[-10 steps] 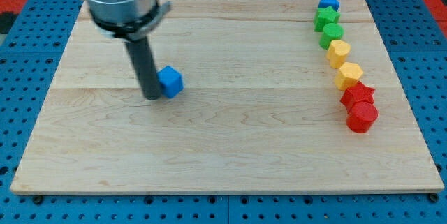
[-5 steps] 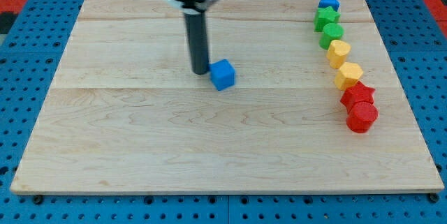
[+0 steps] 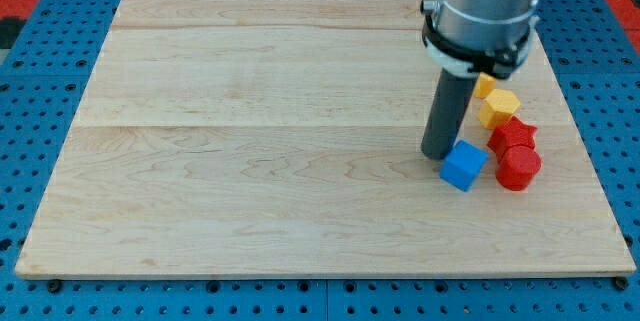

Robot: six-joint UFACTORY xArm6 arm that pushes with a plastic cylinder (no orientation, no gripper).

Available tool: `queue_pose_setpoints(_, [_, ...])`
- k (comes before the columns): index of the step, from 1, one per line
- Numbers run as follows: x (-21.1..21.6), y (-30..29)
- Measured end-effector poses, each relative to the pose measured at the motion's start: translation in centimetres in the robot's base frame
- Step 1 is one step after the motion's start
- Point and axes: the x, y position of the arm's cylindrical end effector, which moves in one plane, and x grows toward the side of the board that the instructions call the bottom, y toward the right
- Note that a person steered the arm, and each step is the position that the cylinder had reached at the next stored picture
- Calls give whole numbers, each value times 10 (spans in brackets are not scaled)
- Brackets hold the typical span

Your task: Place the blue cube below the red circle

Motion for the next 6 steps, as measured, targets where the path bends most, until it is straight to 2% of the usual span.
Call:
queue_pose_setpoints(2, [41, 5])
queue_pose_setpoints(3, [-4, -9])
queue_pose_setpoints(4, [-28, 3])
queue_pose_setpoints(5, [0, 29])
queue_pose_setpoints(6, [28, 22])
